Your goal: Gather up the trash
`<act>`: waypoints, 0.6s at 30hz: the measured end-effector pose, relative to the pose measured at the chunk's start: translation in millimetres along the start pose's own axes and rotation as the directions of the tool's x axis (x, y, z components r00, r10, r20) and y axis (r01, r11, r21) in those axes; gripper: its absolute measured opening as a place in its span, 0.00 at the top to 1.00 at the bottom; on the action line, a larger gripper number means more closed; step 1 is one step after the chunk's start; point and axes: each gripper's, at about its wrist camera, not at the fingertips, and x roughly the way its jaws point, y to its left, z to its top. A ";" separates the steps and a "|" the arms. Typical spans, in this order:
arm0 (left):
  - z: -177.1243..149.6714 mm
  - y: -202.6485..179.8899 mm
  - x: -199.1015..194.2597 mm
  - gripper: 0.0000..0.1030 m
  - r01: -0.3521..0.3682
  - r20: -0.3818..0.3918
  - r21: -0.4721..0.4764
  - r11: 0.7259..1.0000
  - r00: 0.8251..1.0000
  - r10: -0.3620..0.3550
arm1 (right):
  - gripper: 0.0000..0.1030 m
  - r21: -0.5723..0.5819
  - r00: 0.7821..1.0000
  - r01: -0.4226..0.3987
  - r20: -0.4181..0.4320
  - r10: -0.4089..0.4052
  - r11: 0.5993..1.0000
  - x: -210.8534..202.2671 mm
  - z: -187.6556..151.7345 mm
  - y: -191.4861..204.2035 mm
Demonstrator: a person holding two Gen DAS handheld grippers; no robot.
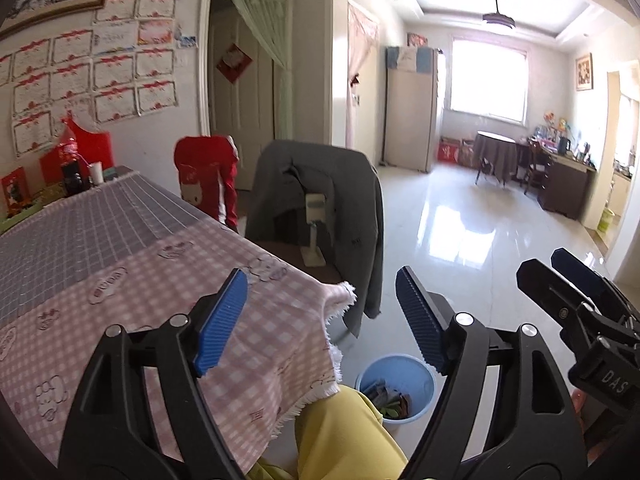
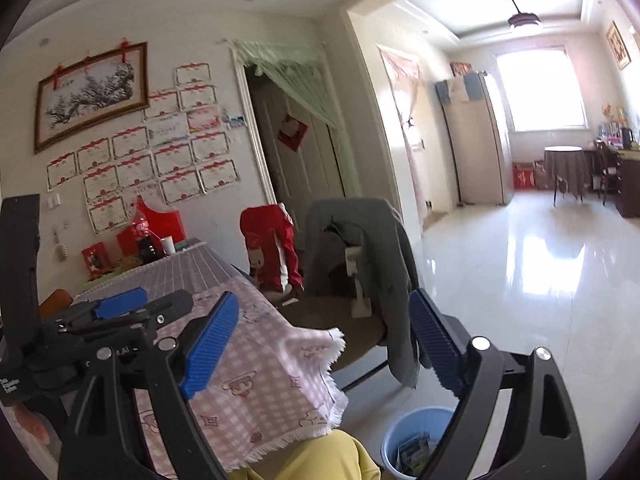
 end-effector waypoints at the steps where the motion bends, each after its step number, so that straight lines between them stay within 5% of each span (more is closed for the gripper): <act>1: 1.1 0.8 -4.9 0.23 -0.008 0.010 0.003 1.000 1.000 0.008 | 0.17 -0.001 1.000 -0.007 0.005 0.007 1.000 -1.7 1.5 2.4; 4: 3.6 5.8 -25.2 0.18 -0.029 0.068 -0.004 1.000 0.997 0.030 | 0.16 -0.008 0.999 -0.033 0.015 0.033 0.999 -7.3 5.9 10.2; 18: 5.3 28.0 -49.3 0.14 -0.092 0.107 -0.076 0.993 0.989 0.100 | 0.12 -0.082 0.999 -0.026 0.037 0.029 0.996 -19.9 15.3 35.8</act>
